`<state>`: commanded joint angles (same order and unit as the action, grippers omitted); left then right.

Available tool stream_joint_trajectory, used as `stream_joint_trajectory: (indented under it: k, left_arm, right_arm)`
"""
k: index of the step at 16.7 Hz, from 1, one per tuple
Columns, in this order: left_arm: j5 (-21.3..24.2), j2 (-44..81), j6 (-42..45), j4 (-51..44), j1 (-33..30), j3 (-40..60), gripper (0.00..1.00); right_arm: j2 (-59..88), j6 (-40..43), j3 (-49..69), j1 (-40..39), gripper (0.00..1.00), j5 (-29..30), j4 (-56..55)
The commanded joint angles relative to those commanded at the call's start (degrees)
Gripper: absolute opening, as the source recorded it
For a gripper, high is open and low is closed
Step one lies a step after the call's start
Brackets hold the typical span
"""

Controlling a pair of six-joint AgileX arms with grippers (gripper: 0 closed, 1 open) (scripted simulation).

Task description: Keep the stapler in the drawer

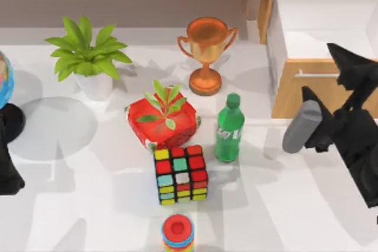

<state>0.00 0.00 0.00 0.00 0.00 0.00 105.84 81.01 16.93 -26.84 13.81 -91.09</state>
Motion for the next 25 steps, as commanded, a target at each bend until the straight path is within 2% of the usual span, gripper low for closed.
stream_joint_trajectory:
  k: [6, 22, 25]
  left_arm:
    - [0.0, 0.0, 0.0, 0.0, 0.0, 0.0, 1.0]
    - [0.0, 0.0, 0.0, 0.0, 0.0, 0.0, 1.0]
    - [0.0, 0.0, 0.0, 0.0, 0.0, 0.0, 1.0]
  right_arm:
    - [7.2, 7.9, -4.5, 6.7, 1.0, 7.6, -9.4]
    - [8.4, 8.1, 0.8, 9.2, 1.0, 5.7, -5.2]
    - [8.4, 8.1, 0.8, 9.2, 0.77, 5.7, -5.2]
